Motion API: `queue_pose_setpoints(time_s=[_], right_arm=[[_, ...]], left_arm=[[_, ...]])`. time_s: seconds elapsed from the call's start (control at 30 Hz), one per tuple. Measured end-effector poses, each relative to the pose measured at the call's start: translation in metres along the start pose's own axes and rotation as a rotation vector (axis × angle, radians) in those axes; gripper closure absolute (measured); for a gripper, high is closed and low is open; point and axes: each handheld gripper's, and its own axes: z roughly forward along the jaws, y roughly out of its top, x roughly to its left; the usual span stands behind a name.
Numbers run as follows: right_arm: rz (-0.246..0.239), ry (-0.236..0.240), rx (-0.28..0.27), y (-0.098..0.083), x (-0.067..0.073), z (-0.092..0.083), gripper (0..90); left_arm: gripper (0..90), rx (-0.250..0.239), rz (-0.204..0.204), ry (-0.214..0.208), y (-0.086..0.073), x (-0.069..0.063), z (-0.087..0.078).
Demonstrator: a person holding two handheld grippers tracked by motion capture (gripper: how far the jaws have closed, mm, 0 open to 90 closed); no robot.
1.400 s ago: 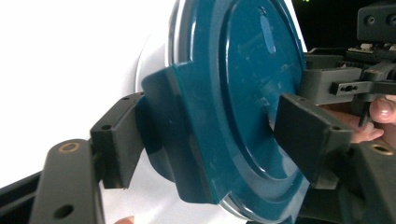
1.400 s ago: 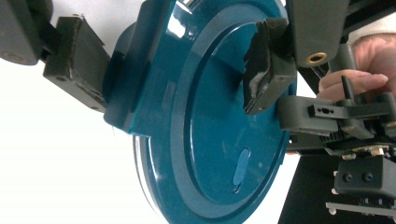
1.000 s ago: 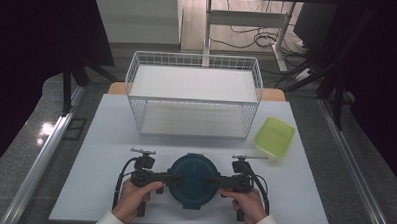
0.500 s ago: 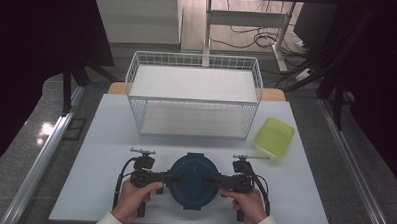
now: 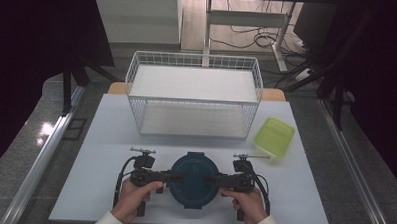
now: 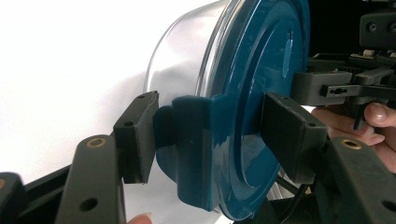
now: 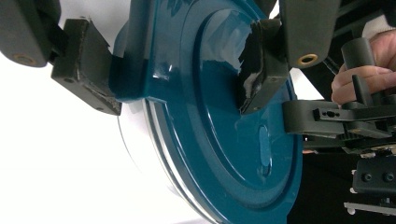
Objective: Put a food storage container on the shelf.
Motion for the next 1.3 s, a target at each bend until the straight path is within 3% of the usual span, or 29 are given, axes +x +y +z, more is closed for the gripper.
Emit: queue_pose_setpoints(time_s=[0.87, 1.3], right_arm=[[-0.045, -0.005, -0.056, 0.012, 0.009, -0.014, 32.1], [-0.054, 0.001, -0.092, 0.033, 0.016, -0.023, 32.1]], left_arm=[[39.6, -0.036, 0.032, -0.005, 0.014, -0.014, -0.008], [39.7, -0.056, 0.053, 0.001, 0.038, -0.025, -0.016]])
